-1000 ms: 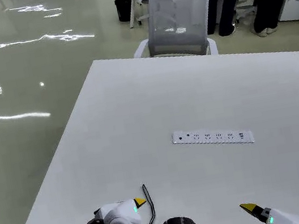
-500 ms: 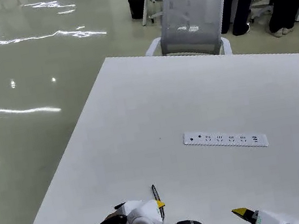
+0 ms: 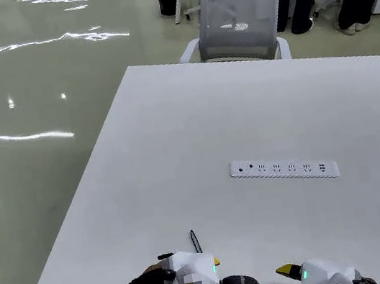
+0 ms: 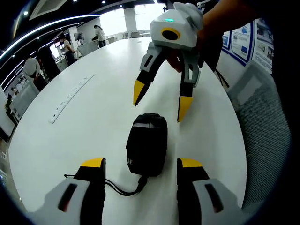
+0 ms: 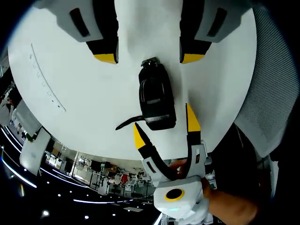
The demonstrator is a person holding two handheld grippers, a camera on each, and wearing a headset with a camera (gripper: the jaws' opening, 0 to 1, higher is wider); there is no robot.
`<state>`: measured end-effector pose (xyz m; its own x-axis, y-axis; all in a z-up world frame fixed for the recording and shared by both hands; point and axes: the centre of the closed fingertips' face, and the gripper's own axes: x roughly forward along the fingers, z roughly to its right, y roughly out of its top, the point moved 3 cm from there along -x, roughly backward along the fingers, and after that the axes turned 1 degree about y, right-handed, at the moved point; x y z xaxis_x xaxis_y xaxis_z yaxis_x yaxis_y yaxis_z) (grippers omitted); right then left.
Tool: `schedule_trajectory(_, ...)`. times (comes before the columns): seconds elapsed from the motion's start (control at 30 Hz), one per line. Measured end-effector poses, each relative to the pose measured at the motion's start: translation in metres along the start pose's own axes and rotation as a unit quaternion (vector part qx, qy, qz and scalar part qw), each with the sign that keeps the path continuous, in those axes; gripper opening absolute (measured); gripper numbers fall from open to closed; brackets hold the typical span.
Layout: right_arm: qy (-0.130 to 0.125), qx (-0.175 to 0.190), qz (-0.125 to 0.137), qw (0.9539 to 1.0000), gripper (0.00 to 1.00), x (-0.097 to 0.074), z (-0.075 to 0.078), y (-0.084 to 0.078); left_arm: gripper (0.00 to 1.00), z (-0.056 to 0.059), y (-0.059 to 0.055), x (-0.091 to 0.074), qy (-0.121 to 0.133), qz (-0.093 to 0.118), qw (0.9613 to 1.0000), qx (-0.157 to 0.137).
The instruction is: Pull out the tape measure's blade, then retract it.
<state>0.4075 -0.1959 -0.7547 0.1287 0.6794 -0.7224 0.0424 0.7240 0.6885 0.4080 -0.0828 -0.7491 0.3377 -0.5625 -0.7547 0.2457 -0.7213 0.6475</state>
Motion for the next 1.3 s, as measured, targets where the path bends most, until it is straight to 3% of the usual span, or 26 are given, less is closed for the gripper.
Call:
schedule_trajectory(0.3,0.023,-0.026,-0.018,0.9992,0.43,0.013,-0.001,0.001,0.50,0.006,0.006,0.003,-0.010,-0.004,0.9999,0.002)
schedule_trajectory(0.9,0.052,-0.053,-0.047,0.9961,0.21,0.024,-0.001,-0.003,0.37,0.007,0.005,0.013,-0.021,-0.022,0.9994,0.014)
schedule_trajectory(1.03,0.050,-0.063,-0.054,0.9953,0.18,0.025,0.000,-0.005,0.31,0.009,0.005,0.014,-0.025,-0.026,0.9990,0.024)
schedule_trajectory(1.3,0.058,-0.058,-0.058,0.9950,0.14,0.025,-0.001,-0.006,0.30,0.010,0.005,0.013,-0.035,-0.032,0.9979,0.045)
